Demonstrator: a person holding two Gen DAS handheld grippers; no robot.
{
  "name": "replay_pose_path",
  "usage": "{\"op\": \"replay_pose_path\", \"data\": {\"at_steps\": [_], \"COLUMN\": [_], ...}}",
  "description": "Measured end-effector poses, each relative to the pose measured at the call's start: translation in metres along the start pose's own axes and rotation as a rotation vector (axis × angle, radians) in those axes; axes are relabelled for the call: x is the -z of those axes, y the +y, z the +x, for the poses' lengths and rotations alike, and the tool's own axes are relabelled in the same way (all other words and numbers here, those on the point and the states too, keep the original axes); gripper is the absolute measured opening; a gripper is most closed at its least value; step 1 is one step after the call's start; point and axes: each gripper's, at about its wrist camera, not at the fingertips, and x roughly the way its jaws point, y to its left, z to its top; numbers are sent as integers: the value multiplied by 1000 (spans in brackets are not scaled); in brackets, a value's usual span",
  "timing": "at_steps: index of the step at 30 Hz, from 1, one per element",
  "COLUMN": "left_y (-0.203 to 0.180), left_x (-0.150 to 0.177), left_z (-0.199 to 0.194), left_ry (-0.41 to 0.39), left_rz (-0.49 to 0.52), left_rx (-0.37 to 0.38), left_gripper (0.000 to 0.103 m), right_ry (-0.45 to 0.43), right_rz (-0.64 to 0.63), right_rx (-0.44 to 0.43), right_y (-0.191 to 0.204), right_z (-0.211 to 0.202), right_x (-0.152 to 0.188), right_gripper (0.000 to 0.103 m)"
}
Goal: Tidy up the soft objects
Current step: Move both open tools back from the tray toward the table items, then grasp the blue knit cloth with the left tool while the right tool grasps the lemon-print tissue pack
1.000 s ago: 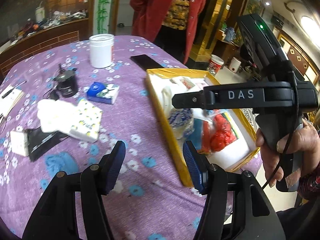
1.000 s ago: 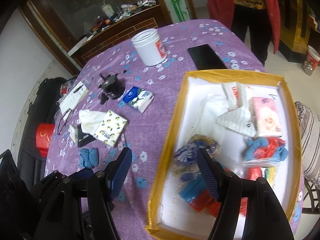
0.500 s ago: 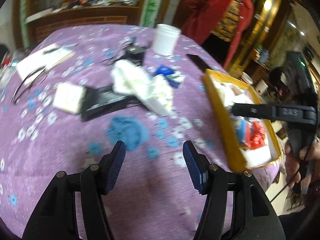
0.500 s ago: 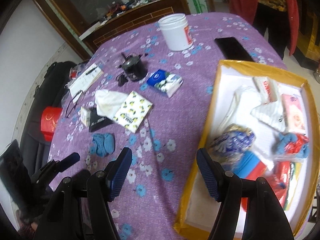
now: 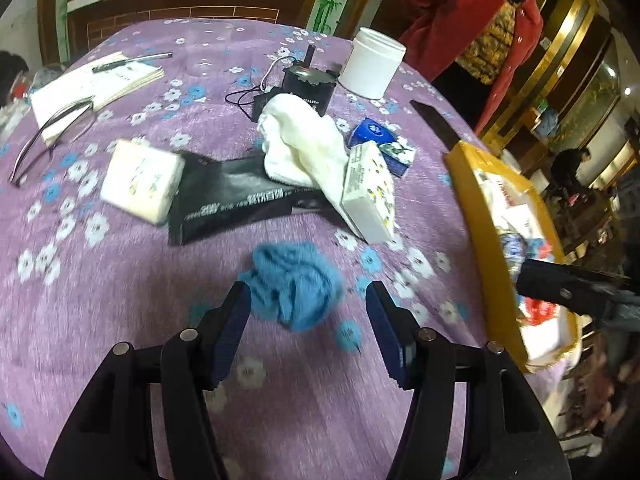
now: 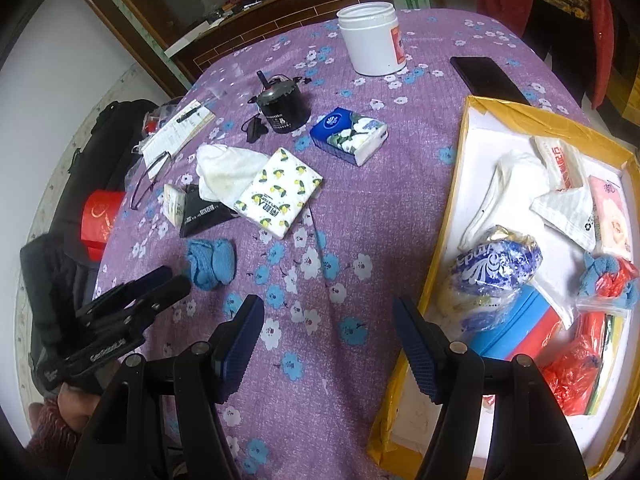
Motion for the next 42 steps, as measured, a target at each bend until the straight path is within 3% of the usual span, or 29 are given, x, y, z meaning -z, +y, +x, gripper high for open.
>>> {"op": "replay_pose_path", "data": {"at_steps": [4, 6, 9, 23, 32, 35, 36, 42], "left_y": [-1, -1, -3, 9, 16, 18, 18, 16], "left_x": [-8, -10, -9, 16, 24, 24, 24, 20], "left_z": [14, 22, 22, -12, -17, -15, -15, -13], "left_ry": [-1, 14, 9, -13, -8, -7, -6, -5], "left_rz": [14, 28, 42, 86, 120, 123, 125, 144], "left_rx": [-23, -46, -45, -53, -30, -17, -15, -4], "left_gripper": [57, 38, 35, 31, 32, 32, 32, 31], "right_ry": [4, 10, 12, 73, 133, 118, 116, 67], "right_rz": [-15, -19, -9, 160, 289, 234, 192, 25], "right_rx": [-1, -18, -49, -181, -155, -117, -98, -16], "right_y": [2, 4, 4, 22, 18, 27, 33, 54], "right_z": [0, 2, 6, 69, 121, 125, 125, 105], "right_x": [-1, -3, -8, -71, -84, -83, -83, -73], "right_gripper": [69, 69, 75, 77, 78, 69, 59, 57]}}
